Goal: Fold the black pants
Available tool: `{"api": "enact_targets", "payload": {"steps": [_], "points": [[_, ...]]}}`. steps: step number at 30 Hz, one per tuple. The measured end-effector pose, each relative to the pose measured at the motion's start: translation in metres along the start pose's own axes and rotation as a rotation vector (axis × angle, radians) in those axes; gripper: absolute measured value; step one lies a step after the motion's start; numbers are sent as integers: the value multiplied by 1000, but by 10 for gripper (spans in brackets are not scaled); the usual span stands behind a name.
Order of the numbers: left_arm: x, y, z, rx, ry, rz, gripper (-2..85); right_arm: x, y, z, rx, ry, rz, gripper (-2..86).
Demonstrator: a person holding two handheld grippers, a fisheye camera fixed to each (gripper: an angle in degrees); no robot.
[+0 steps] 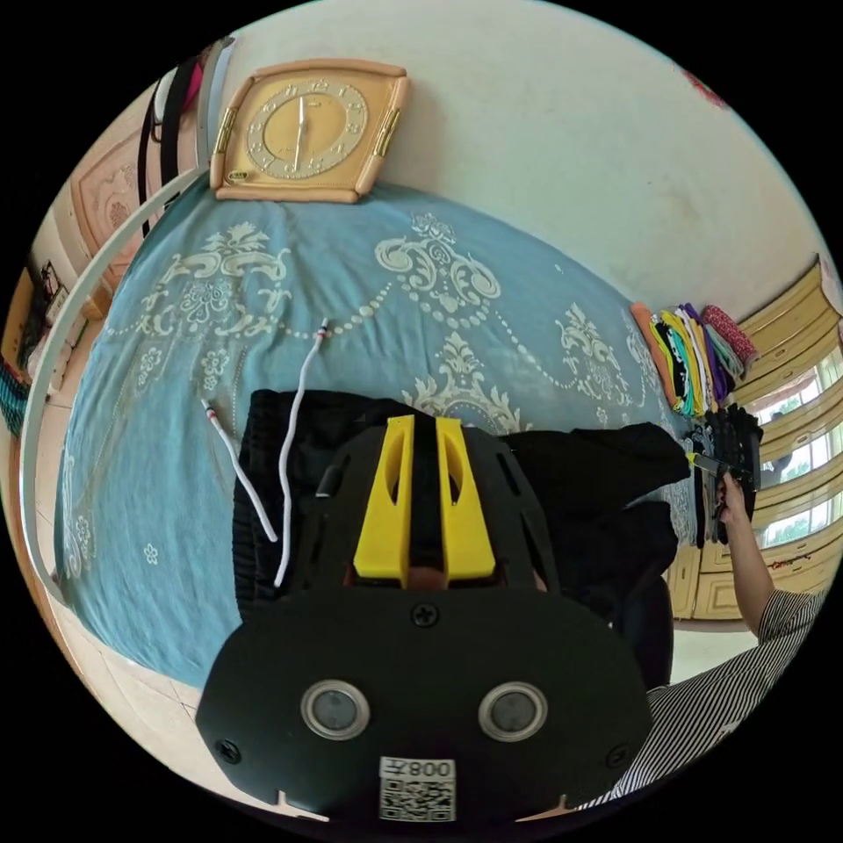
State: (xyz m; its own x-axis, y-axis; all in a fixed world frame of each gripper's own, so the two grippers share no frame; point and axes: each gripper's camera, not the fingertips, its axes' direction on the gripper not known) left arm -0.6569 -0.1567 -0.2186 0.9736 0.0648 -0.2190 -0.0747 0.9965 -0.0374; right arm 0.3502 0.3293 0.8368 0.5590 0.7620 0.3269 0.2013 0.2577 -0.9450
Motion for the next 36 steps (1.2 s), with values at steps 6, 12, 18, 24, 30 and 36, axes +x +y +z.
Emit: {"api": "enact_targets", "payload": {"steps": [6, 12, 18, 24, 30, 36], "points": [[-7, -17, 10, -70, -9, -5, 80, 0, -4, -1, 48, -83, -18, 64], [-11, -32, 30, -180, -93, -13, 62, -33, -41, 6, 10, 47, -148, 69], [-16, -33, 1, -96, -71, -8, 18, -32, -62, 29, -116, 106, -149, 21], [-28, -17, -77, 195, 43, -18, 11, -19, -69, -22, 33, -27, -155, 3], [-46, -35, -70, 164, -20, -54, 27, -11, -101, -36, 31, -33, -134, 5], [-68, -11, -68, 131, 1, -102, 68, 11, -100, -24, 0, 32, -33, 39]]}}
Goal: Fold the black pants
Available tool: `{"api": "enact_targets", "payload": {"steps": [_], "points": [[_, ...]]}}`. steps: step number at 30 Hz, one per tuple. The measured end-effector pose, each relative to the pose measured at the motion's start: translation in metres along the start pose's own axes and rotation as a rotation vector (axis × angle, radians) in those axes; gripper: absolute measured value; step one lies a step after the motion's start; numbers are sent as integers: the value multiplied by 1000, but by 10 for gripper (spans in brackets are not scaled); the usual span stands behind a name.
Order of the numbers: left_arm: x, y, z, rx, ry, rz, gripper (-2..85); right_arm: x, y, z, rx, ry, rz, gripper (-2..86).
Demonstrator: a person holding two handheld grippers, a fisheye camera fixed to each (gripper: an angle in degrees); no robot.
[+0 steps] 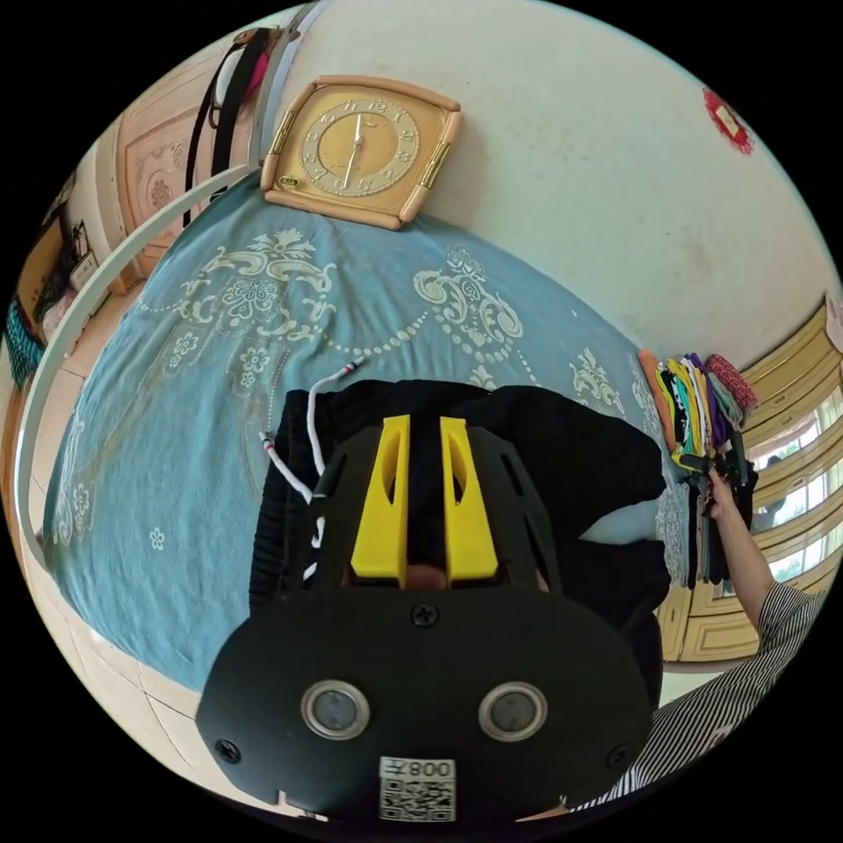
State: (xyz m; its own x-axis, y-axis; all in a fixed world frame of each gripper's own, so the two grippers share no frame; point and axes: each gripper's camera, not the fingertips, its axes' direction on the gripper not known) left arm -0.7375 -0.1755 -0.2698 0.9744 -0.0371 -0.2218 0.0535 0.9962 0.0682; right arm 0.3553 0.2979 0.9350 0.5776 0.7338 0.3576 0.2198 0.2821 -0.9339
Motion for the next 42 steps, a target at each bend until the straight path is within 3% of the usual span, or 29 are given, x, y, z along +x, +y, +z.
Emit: {"api": "enact_targets", "payload": {"steps": [5, 10, 13, 17, 20, 23, 28, 34, 42], "points": [[-39, 21, -4, -77, -111, -99, 81, 26, 40, 4, 34, -102, 47, 71], [-63, 32, 11, -124, -42, -215, 47, 44, 50, 34, -21, -180, 138, 76], [-62, 26, 8, -146, -71, -193, 18, 46, 44, 39, -45, -127, 138, 45], [-58, 20, -24, 3, -84, -144, 15, 60, 43, 19, 23, -187, 133, 24], [-61, 17, -15, -113, -109, -105, 30, 68, 40, 17, -24, -226, 95, 15], [-69, 21, -14, -136, -136, -148, 66, 79, 43, 38, -151, -101, 150, 6], [-77, 15, -28, 0, -13, -155, 90, 93, 53, 15, 32, -164, 189, 31], [-69, -23, 12, -138, -152, -89, 103, 45, 8, 20, 37, -146, 34, 78], [-62, -26, 35, -232, -236, -54, 72, 16, -29, 68, -59, 15, 23, 45]]}}
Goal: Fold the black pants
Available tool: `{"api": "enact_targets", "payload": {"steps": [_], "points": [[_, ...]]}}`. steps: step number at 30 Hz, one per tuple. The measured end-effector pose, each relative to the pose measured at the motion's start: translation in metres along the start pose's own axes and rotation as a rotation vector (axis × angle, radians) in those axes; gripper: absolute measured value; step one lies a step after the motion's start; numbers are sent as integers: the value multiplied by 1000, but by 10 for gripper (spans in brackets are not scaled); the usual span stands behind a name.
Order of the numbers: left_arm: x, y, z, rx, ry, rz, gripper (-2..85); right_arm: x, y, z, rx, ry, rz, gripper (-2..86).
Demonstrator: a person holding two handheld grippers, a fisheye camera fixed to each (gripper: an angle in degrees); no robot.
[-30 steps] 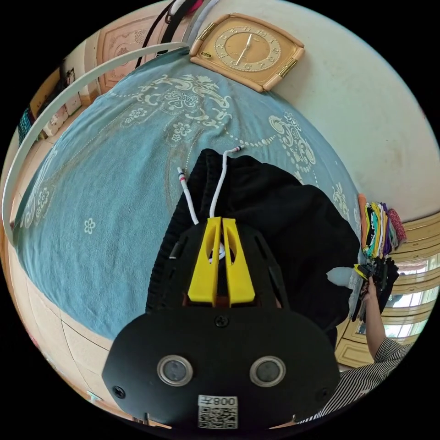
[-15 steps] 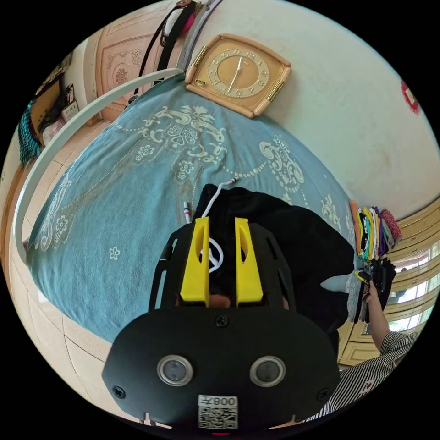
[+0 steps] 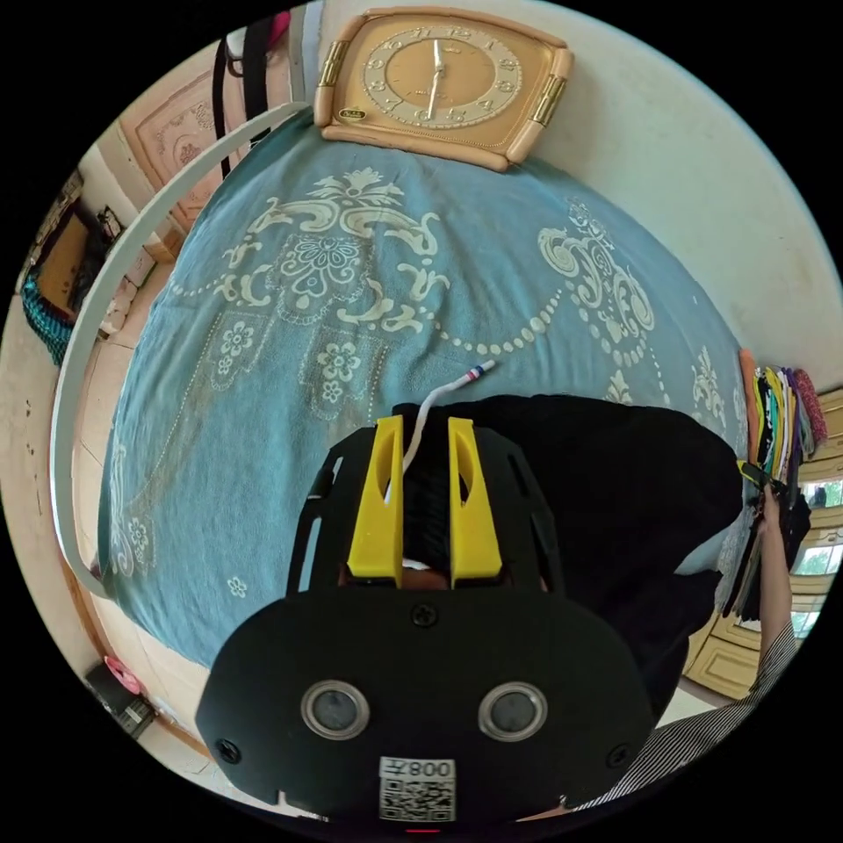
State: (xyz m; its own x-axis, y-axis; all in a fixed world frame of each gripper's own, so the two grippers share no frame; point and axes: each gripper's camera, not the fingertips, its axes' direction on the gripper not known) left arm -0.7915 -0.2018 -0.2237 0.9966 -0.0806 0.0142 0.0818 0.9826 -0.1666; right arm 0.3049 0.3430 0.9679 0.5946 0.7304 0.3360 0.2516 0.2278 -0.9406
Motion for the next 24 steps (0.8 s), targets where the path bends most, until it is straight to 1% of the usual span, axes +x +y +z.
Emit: {"api": "enact_targets", "payload": {"steps": [5, 6, 8, 11, 12, 14, 16, 19, 21, 24], "points": [[2, 18, -21, 119, 69, 2, 36, 2, 14, -1, 21, -39, -40, 10], [2, 19, -24, 139, 77, -1, 36, 6, 18, -8, 54, -58, -37, 7], [0, 24, -40, 233, 128, -14, 34, 12, 25, -21, 112, -97, -32, 4], [-1, 21, -46, 287, 173, -29, 41, 20, 28, -39, 175, -135, -38, 3], [-1, 20, -44, 284, 171, -36, 44, 20, 27, -38, 168, -136, -47, 4], [0, 19, -25, 226, 143, -53, 60, 20, 23, -28, 126, -118, -48, 6], [-3, 26, -12, 191, 97, -103, 64, 22, 24, -8, 75, -66, 11, 10], [-12, 53, -4, 199, 170, -124, 76, 31, 37, 7, 29, -11, 55, 19], [-12, 75, -2, 195, 201, -101, 81, 43, 54, 6, 61, -69, 68, 29], [-2, 119, 6, 139, 249, -32, 90, 56, 95, 3, 85, -180, 45, 48]]}}
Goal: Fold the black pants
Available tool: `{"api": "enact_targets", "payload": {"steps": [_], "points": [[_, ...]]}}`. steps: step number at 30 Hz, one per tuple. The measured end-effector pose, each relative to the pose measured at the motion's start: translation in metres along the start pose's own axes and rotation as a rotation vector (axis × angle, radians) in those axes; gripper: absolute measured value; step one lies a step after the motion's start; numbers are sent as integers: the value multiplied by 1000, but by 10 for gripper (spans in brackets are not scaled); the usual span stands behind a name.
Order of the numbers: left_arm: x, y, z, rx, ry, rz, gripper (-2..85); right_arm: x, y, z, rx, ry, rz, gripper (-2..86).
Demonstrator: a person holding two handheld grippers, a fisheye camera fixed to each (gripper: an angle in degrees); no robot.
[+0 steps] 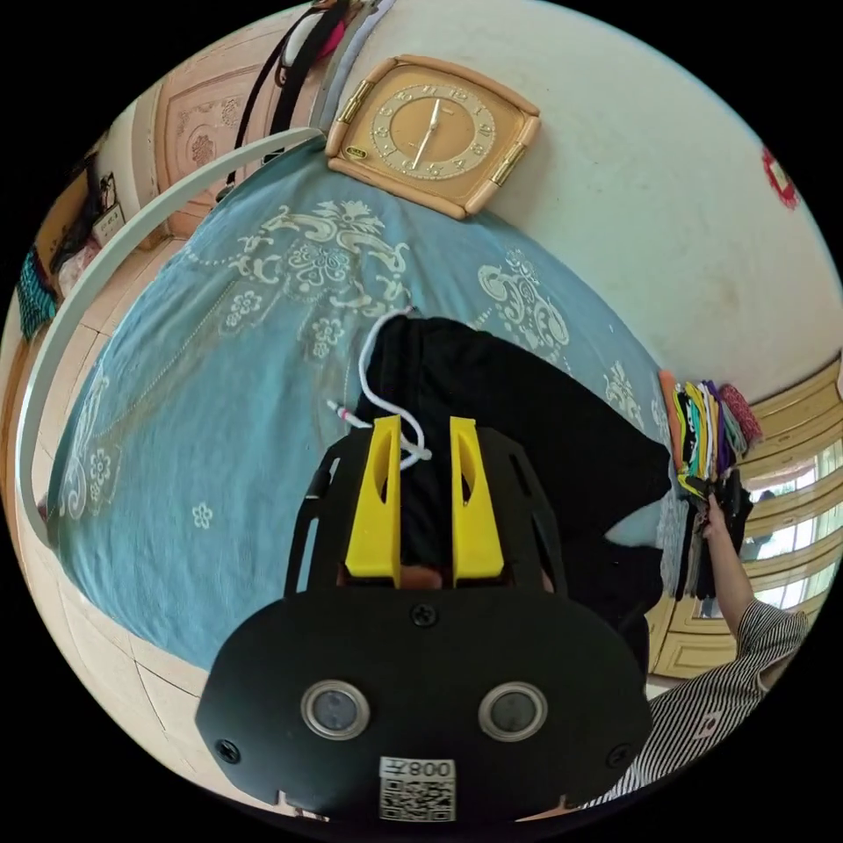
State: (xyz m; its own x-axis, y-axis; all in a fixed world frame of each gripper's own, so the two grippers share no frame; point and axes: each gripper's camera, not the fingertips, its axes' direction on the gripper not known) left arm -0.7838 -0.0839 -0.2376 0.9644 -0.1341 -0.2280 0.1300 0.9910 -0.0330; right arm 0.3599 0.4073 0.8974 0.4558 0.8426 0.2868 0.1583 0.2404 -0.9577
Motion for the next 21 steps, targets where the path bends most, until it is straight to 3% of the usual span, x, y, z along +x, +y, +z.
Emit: {"api": "enact_targets", "payload": {"steps": [6, 12, 15, 19, 21], "points": [[25, 96, 7, -71, 148, 55, 95, -1, 114, 7, -132, -61, -100, 59], [104, 132, 49, -198, 280, 302, 97, 4, 170, 30, -196, -57, -97, 72], [148, 137, 73, -230, 229, 445, 95, 1, 175, 43, -212, -1, -109, 71], [173, 141, 122, -332, 215, 423, 72, 0, 182, 60, -216, 112, -113, 53], [177, 147, 142, -391, 109, 407, 34, 4, 186, 63, -226, 116, -117, 37]]}}
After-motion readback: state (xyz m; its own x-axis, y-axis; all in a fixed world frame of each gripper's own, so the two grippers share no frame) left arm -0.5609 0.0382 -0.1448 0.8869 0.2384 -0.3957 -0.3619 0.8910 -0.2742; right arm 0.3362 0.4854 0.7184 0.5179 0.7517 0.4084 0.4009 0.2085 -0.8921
